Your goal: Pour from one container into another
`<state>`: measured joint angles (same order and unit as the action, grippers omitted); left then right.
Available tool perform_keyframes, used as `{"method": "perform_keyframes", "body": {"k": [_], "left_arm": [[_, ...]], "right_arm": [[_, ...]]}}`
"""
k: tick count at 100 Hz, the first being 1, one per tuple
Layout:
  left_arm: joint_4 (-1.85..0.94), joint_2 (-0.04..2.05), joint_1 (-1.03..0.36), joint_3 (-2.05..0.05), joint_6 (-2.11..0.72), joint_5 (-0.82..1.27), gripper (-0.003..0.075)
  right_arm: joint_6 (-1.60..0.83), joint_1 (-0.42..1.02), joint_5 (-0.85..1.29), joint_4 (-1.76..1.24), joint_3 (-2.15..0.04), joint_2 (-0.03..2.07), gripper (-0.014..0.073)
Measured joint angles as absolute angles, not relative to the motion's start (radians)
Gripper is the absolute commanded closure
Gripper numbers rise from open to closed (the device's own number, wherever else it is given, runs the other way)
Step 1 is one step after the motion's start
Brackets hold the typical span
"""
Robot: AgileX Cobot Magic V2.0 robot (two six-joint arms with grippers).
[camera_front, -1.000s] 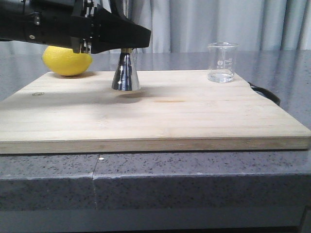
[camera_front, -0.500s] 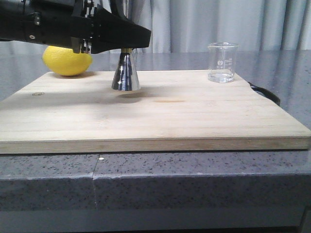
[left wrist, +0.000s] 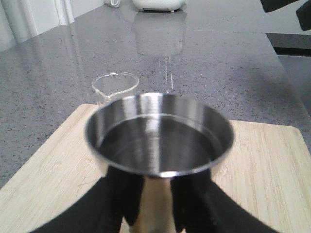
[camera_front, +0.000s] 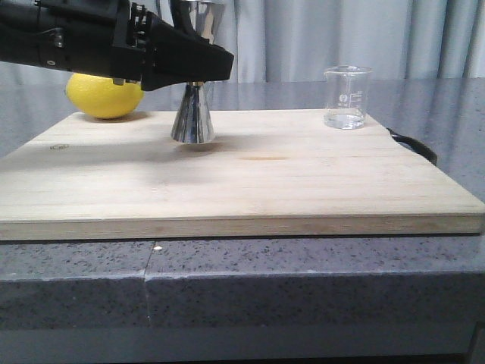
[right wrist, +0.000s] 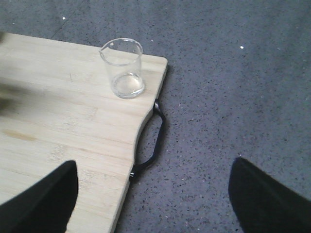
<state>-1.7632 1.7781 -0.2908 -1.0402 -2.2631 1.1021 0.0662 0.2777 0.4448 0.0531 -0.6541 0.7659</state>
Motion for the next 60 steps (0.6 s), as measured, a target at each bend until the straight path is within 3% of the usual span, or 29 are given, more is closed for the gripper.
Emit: {"method": "perform_keyframes", "body": {"k": [60], "left_arm": [[-1.761, 1.778, -0.262, -1.04, -2.269, 1.117, 0.0533]], "right_arm": [[0.066, 0.278, 0.445, 0.053, -0.654, 0.766, 0.0021]]}}
